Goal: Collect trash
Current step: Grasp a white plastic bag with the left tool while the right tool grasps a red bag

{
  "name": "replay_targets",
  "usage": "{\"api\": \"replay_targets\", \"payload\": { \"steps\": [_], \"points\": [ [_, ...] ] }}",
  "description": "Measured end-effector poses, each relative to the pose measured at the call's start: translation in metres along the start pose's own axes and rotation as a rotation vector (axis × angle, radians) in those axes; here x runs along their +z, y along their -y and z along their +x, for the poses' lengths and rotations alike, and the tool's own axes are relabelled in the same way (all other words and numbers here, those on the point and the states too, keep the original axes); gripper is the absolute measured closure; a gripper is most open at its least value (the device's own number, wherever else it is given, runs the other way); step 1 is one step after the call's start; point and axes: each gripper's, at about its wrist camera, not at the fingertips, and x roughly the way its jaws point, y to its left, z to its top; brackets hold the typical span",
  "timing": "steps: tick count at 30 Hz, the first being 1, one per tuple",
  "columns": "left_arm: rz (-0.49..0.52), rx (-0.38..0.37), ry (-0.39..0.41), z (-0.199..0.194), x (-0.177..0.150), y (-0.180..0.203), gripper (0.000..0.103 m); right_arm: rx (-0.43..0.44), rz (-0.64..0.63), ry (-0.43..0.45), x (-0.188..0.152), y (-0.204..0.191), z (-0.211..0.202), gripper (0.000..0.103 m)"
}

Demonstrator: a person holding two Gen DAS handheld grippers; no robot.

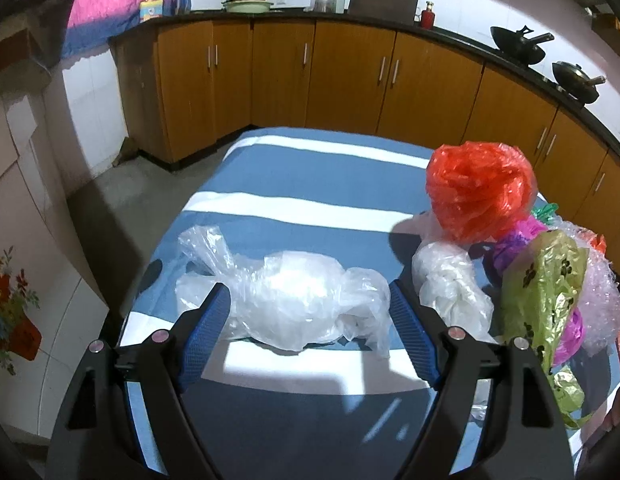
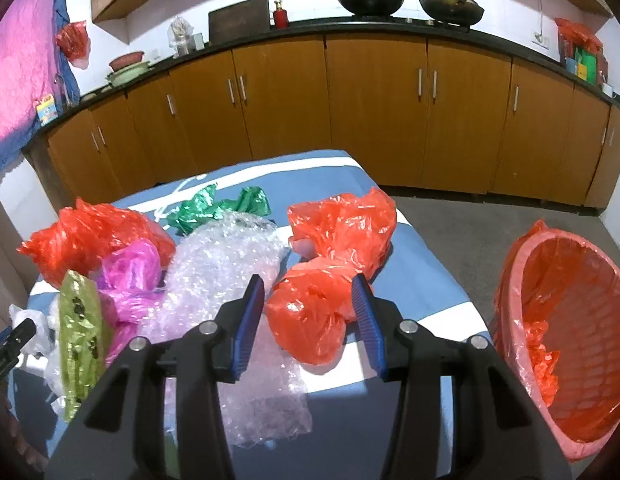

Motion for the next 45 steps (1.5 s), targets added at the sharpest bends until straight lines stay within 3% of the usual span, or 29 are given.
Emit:
{"api": "replay_targets", "payload": {
  "steps": [7, 13, 16, 36, 45],
  "points": [
    [-0.009, -0.050, -0.026, 0.005, 0.000, -0.001, 0.055, -0.002, -0.008, -0.014, 0.000, 0.001, 0.004, 0.084],
    [0.006, -0.078, -0.035, 0.006, -0.001, 0.002, 0.082, -0.003, -0.009, -0.012, -0.002, 0.003, 0.002, 0.089],
    [0.018, -0.089, -0.036, 0.006, -0.001, 0.004, 0.089, -0.005, -0.014, -0.008, -0.003, 0.005, -0.001, 0.090],
    [0.045, -0.132, 0.086, -0.031, 0.013, 0.017, 0.092, 0.014, -0.026, 0.078, 0.003, 0.009, -0.042, 0.091],
    [0.066, -0.211, 0.159, -0.067, 0.020, 0.042, 0.092, 0.054, -0.046, 0.155, 0.010, 0.006, -0.084, 0.091]
  ]
}}
